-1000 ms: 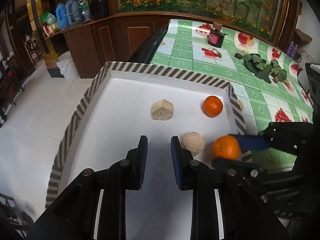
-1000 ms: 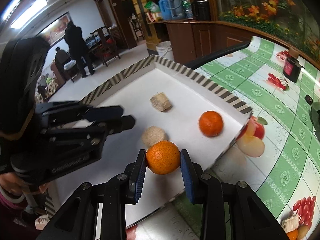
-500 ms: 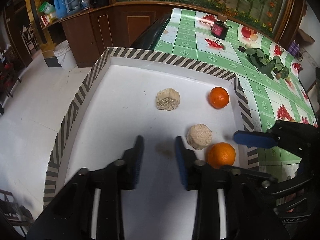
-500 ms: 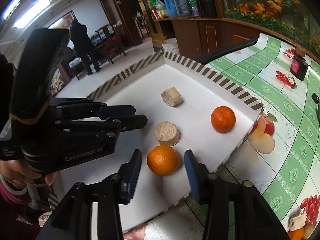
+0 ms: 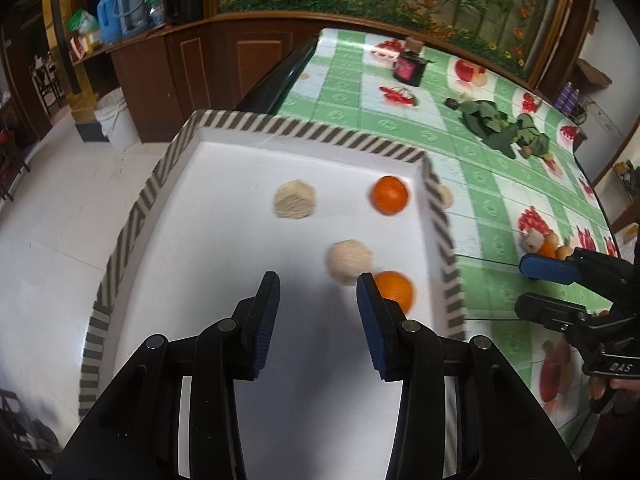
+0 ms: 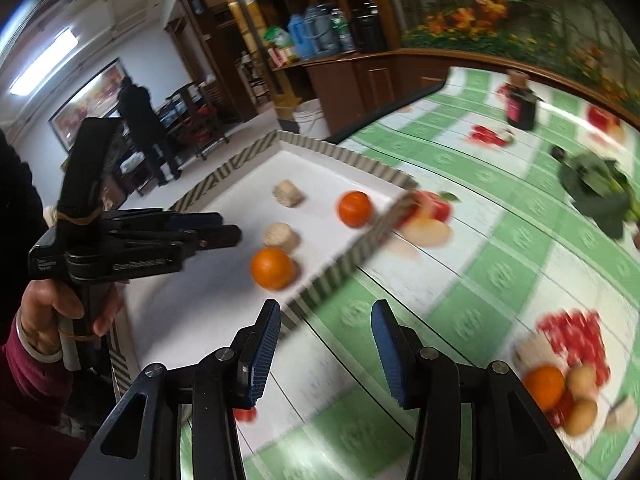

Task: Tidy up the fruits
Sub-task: 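Move both open tools back over the fruit cluster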

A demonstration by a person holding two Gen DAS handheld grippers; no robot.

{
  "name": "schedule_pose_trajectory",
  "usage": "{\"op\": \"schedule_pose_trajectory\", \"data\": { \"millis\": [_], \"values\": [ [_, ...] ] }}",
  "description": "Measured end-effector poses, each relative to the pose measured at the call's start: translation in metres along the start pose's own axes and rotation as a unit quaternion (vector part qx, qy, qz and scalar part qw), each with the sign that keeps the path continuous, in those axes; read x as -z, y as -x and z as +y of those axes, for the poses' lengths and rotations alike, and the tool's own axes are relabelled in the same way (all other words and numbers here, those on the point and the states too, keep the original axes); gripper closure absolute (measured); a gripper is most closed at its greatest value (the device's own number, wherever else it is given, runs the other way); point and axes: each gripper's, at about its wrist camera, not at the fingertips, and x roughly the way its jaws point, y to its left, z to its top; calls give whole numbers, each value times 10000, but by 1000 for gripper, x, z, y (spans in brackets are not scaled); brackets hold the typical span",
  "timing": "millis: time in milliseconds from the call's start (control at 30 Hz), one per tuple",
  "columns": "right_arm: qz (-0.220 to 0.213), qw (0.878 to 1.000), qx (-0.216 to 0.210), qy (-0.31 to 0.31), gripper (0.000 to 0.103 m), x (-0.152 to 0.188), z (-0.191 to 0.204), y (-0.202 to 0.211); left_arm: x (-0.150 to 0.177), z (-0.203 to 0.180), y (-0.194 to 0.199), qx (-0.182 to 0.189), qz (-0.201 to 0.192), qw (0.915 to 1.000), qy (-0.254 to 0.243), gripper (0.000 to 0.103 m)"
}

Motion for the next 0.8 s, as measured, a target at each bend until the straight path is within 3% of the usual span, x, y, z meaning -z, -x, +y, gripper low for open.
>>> {"op": "schedule_pose_trajectory", "data": {
  "millis": [367,800],
  "values": [
    [-405,9955,674,-521,57,29,-27,42,4,-83,10,-34,-446,9974,-572,63],
    [-521,9855,1279,-986,57,69,-63,83,16,-158,-1,333,-403,9937,-995,63]
  ]
}}
